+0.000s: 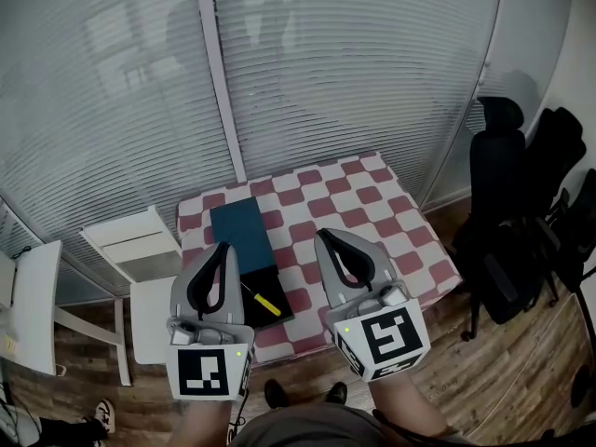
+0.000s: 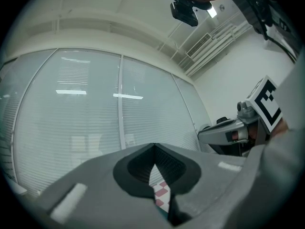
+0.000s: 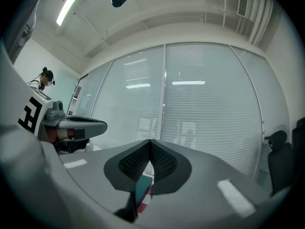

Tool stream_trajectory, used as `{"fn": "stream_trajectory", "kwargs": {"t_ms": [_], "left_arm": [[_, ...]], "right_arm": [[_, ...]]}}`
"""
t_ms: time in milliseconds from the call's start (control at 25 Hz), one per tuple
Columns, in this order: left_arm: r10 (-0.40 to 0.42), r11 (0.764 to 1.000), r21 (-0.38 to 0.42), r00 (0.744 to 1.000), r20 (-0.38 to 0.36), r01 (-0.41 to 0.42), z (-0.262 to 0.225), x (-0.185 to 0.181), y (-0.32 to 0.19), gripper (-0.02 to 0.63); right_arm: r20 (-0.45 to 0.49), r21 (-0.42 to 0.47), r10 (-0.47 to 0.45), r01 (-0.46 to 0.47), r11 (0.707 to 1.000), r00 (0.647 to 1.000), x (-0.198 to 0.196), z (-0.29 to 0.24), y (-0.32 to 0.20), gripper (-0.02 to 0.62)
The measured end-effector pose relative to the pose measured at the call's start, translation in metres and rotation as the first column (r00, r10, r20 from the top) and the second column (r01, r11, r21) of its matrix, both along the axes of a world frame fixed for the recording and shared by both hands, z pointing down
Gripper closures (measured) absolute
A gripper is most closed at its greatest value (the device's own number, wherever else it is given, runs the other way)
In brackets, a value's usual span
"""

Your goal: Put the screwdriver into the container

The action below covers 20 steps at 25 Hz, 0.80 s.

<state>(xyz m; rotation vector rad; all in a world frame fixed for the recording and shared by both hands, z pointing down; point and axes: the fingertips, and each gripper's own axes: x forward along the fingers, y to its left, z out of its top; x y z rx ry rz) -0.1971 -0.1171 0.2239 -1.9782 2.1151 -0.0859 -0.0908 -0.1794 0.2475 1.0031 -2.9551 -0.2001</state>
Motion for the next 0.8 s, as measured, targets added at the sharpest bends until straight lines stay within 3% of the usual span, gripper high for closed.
{"fn": "stream_trajectory", "kwargs": {"t_ms": [800], "left_arm": [[0.011,1.0,-0.003,1.0,-0.007,-0.011,0.0026,0.0024,-0.0013,0.606]], "right_arm": [[-0.008,-0.008,-0.003,0.003,1.0,1.0,-0.0003,0.0063,0.0014,0.571]]}}
